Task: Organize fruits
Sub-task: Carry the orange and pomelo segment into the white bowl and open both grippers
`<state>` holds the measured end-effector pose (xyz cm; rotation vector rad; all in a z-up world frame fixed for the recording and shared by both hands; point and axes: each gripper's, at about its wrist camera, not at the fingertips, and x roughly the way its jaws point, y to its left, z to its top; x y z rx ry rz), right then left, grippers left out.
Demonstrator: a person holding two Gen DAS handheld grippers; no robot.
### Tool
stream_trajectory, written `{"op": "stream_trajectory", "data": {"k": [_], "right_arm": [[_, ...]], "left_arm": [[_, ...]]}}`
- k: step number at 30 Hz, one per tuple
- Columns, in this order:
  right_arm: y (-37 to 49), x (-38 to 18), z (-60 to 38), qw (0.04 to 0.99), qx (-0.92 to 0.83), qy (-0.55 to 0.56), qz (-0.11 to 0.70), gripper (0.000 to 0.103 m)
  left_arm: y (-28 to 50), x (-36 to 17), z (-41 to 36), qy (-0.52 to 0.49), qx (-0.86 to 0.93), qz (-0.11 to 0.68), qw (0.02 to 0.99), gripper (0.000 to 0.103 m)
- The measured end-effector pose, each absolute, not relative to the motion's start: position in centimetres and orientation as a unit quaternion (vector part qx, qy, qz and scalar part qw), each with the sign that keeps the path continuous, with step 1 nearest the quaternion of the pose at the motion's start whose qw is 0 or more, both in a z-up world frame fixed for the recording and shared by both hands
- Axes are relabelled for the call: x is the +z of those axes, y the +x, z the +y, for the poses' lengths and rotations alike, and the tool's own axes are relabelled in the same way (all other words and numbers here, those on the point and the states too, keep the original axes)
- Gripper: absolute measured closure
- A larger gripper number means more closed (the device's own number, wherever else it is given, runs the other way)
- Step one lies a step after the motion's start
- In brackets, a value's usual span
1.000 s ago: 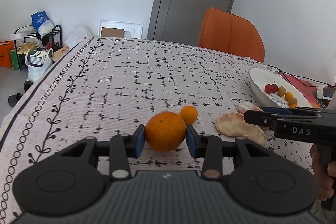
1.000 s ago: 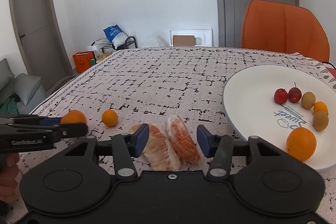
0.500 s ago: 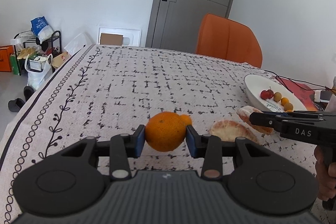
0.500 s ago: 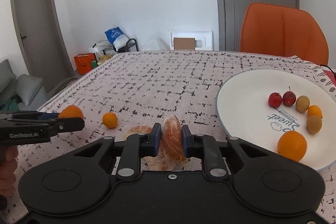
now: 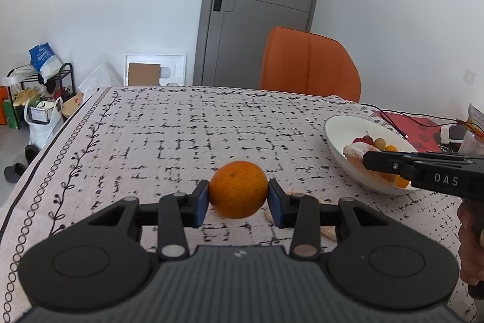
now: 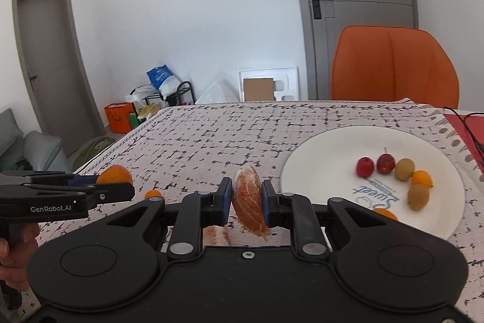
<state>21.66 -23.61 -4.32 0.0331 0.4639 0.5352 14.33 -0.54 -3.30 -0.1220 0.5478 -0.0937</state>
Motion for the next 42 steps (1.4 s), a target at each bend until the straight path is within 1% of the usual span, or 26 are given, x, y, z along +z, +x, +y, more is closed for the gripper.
{"op": "stream_trajectory", "data": {"k": [27,28,29,31,36,38,42], "right_arm": [[23.0,-5.3,-32.6,0.961,0.164,0.067,0.214,0.084],[23.0,-5.4,-33.0,0.961,0.160,0.069,0.214,0.082],[22.9,-5.5,-33.2,0.962,0.157,0.071,0.213,0.076],[22.8,-5.6,-33.7,0.965,0.142,0.070,0.209,0.072],[22.2,-5.6,-35.1,0.965,0.136,0.086,0.207,0.071],[21.7,-5.6,-35.4,0.965,0.141,0.086,0.203,0.066],[21.1,-5.9,-35.8,0.963,0.148,0.090,0.207,0.064]], "left_arm": [[17.3,-2.2,-6.5,-0.015,-0.096,0.269,0.958,0.063],[17.3,-2.1,-6.7,-0.011,-0.099,0.267,0.958,0.063],[17.4,-1.9,-7.0,-0.008,-0.102,0.266,0.959,0.063],[17.6,-1.7,-7.7,-0.004,-0.107,0.265,0.958,0.063],[18.3,-1.1,-9.3,0.012,-0.118,0.262,0.958,0.063],[18.6,-1.0,-9.9,0.018,-0.123,0.261,0.957,0.063],[19.1,-0.8,-11.2,0.025,-0.132,0.260,0.956,0.063]]}}
